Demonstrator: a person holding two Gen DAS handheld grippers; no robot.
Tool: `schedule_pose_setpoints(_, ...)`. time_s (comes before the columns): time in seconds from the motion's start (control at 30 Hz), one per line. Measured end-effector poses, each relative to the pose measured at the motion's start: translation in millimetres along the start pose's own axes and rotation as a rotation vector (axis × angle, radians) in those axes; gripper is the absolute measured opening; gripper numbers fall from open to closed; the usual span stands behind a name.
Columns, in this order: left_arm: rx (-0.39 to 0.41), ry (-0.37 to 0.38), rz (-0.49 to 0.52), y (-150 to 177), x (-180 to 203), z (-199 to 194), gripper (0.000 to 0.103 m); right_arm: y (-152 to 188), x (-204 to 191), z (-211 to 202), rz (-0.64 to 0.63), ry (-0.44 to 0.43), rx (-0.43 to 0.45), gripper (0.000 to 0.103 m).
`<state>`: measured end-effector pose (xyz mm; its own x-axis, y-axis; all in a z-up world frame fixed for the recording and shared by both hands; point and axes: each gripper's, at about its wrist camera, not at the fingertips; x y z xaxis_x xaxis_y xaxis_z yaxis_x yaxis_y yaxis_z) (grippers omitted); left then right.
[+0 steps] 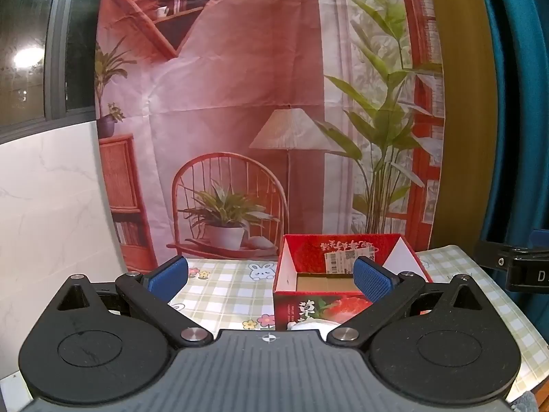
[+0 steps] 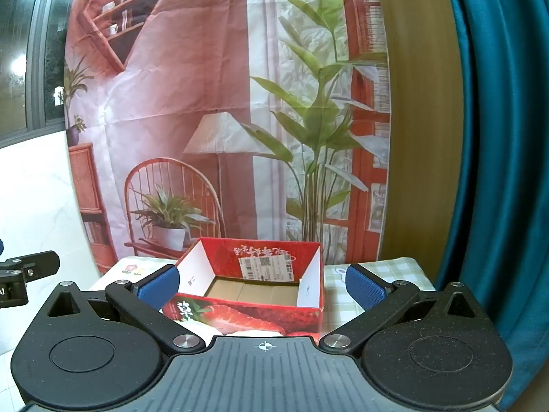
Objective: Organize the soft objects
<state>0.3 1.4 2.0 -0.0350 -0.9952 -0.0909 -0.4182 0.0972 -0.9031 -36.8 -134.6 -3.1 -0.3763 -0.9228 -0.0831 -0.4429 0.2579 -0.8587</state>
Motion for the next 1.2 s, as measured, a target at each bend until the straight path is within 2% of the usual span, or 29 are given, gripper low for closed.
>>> schedule_pose_setpoints(1.2,0.003,-0.001,0.001,2.2,1.5,-0.1,0.103,-1.3,0.1,-0.8,-0.003,0.002,-0.004,0.103)
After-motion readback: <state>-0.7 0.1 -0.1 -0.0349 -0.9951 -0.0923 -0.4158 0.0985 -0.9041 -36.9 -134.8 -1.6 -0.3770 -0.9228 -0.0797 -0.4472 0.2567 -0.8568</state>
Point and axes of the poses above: each gripper's, at about its wrist camera, not at the fingertips, and z roughly the way its jaws point, x to its right, y to its underside, and after that the axes turned 5 degrees about -x, right-handed
